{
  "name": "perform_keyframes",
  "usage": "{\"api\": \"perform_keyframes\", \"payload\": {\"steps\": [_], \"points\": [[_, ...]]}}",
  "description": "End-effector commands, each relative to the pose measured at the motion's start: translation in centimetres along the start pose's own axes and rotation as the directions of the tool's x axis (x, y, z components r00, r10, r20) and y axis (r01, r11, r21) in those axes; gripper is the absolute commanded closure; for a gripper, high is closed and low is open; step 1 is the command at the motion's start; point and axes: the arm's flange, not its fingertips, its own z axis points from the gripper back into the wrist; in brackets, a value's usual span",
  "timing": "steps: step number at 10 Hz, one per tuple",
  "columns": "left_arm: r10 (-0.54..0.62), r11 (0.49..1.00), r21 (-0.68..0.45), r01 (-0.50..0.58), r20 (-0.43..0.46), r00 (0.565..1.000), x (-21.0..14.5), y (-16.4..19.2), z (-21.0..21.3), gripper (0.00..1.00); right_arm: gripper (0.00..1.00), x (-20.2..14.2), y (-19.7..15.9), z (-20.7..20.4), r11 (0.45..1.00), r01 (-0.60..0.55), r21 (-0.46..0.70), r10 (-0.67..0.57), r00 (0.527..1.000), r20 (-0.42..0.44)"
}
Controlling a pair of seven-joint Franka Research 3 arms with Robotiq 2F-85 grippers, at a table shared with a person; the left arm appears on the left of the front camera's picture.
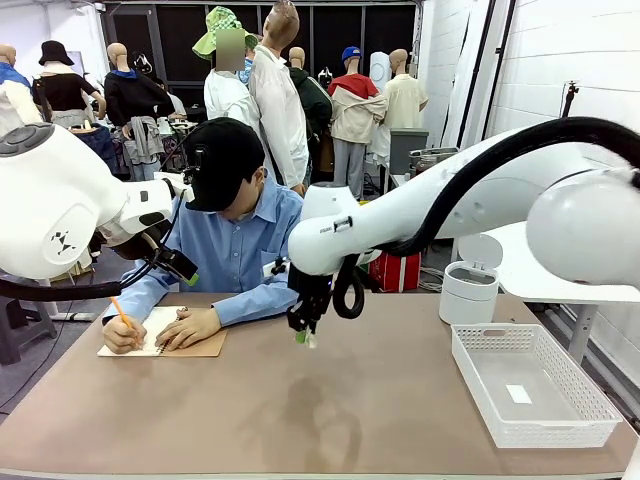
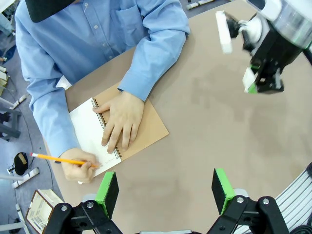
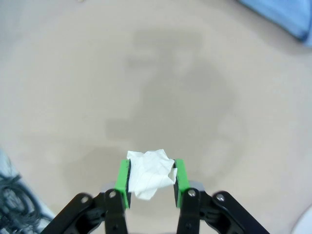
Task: Sort the paper based on its condition.
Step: If a person hands you a paper, place it in the Organizing basket , and if it's crumpled, put it in the Trash can.
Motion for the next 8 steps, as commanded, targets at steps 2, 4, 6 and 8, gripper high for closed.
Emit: {"api": "perform_keyframes", "payload": {"steps": [2, 4, 6, 8], "points": [[0.000, 1.000, -0.001, 0.000, -0.006, 1.000, -0.1, 0.0, 0.0, 0.00, 0.58, -5.5, -3.0, 5.2, 0.981, 0.174, -0.088, -0.173, 0.985, 0.028], [0.000, 1.000, -0.001, 0.000, -0.006, 1.000, -0.1, 0.0, 0.0, 0.00, 0.58, -8.1, -5.6, 8.9, 0.950, 0.281, -0.137, -0.277, 0.960, 0.053], [0.000, 1.000, -0.001, 0.000, -0.006, 1.000, -0.1, 0.0, 0.0, 0.00, 0.58, -10.1, -7.8, 11.5, 0.911, 0.378, -0.165, -0.367, 0.926, 0.090], [0.000, 1.000, -0.001, 0.000, -0.006, 1.000, -0.1, 0.0, 0.0, 0.00, 0.58, -11.2, -8.7, 12.8, 0.891, 0.421, -0.168, -0.411, 0.907, 0.093]]}}
